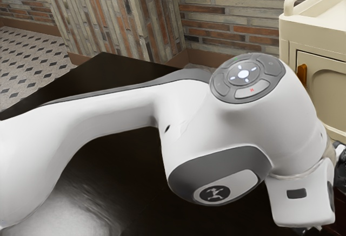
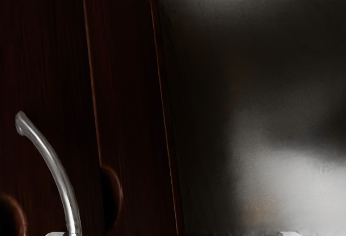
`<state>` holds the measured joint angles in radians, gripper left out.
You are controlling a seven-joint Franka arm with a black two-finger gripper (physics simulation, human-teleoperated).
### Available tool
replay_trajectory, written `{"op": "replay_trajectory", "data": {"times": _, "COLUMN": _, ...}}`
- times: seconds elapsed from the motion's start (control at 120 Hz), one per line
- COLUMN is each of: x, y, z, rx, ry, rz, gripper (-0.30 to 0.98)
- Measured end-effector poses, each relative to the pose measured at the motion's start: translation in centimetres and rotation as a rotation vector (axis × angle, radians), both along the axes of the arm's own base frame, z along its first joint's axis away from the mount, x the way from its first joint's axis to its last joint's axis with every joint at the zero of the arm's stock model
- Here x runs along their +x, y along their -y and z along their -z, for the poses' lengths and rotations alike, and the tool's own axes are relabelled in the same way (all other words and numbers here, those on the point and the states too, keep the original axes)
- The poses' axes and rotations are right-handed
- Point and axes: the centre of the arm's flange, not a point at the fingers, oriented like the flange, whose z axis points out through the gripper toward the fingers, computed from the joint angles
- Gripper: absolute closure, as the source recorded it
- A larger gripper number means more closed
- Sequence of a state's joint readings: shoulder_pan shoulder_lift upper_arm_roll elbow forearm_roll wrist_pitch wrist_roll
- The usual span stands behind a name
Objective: Pull the drawer handle with one arm to open the drawer
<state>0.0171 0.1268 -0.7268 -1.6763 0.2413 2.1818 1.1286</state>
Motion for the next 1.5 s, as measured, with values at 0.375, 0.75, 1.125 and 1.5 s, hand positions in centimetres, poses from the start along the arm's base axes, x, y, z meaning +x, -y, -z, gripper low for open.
{"op": "replay_trajectory", "data": {"times": 0.375, "x": 2.0, "y": -0.1, "z": 2.0, "rx": -0.041, "ry": -0.002, "rz": -0.006, "gripper": 0.2}}
{"op": "replay_trajectory", "data": {"times": 0.75, "x": 3.3, "y": 0.0, "z": 3.8, "rx": -0.058, "ry": -0.015, "rz": -0.002, "gripper": 0.42}}
{"op": "replay_trajectory", "data": {"times": 1.125, "x": 0.0, "y": 1.0, "z": 3.7, "rx": -0.015, "ry": 0.011, "rz": 0.034, "gripper": 0.74}}
{"op": "replay_trajectory", "data": {"times": 1.5, "x": -6.7, "y": 0.0, "z": 2.9, "rx": 0.056, "ry": 0.08, "rz": 0.027, "gripper": 0.79}}
